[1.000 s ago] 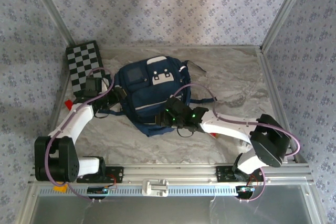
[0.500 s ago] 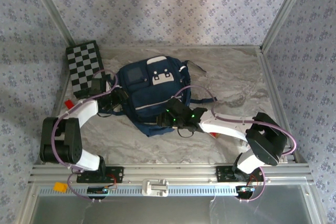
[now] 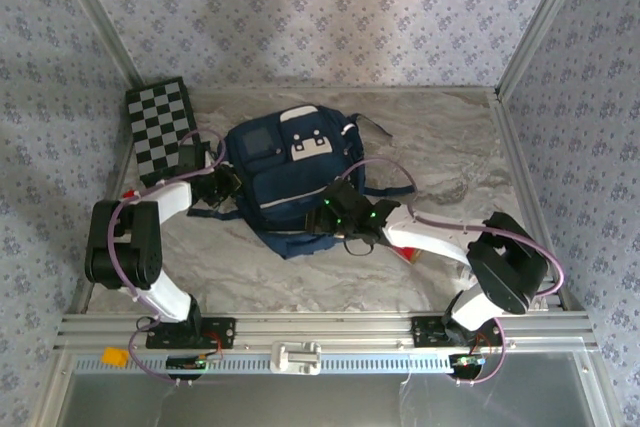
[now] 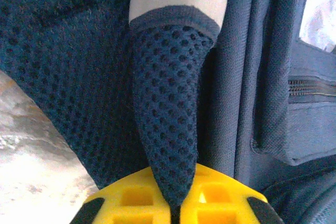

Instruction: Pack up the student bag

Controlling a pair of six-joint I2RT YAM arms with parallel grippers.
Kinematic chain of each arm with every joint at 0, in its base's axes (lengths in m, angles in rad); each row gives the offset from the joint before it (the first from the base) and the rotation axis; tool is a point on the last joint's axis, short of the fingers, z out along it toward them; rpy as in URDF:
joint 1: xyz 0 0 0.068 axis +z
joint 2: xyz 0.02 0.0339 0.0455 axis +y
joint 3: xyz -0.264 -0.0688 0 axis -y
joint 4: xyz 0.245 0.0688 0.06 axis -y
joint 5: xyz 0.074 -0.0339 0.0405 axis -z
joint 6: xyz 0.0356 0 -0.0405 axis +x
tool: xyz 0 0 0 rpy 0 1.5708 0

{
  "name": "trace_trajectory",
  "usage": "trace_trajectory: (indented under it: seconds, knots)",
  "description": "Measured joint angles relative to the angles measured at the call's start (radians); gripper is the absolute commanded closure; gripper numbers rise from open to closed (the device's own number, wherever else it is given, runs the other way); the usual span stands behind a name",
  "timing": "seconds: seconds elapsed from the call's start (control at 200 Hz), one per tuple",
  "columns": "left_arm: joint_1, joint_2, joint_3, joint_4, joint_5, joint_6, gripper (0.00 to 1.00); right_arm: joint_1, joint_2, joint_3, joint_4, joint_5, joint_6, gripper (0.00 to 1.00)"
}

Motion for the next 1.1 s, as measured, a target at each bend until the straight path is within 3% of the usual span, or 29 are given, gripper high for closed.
trace_trajectory:
  seconds: [0.125,0.295,0.51,0.64,0.83,1.099]
  knots:
    - [-0.025,-0.051,-0.041,0.015,0.017,-0.040,1.00,-0.090,0.045,0.025,-0.016,0.002,-0.067,0.33]
    - [-0.128,-0.165,-0.103,0.027,-0.035,-0.146,1.00,-0.216,0.109,0.137,-0.105,0.020,-0.165,0.28]
    - [-0.217,-0.237,-0.133,0.012,-0.110,-0.257,1.00,-0.243,0.079,0.200,-0.196,0.110,-0.216,0.22]
    - [-0.269,-0.270,-0.139,-0.009,-0.172,-0.314,1.00,-0.179,0.004,0.201,-0.277,0.177,-0.236,0.18]
    - [-0.316,-0.305,-0.146,-0.031,-0.220,-0.386,1.00,-0.009,-0.099,0.219,-0.386,0.264,-0.231,0.18]
    - [-0.351,-0.386,-0.180,-0.045,-0.243,-0.460,1.00,0.232,-0.061,0.247,-0.421,0.296,-0.157,0.28]
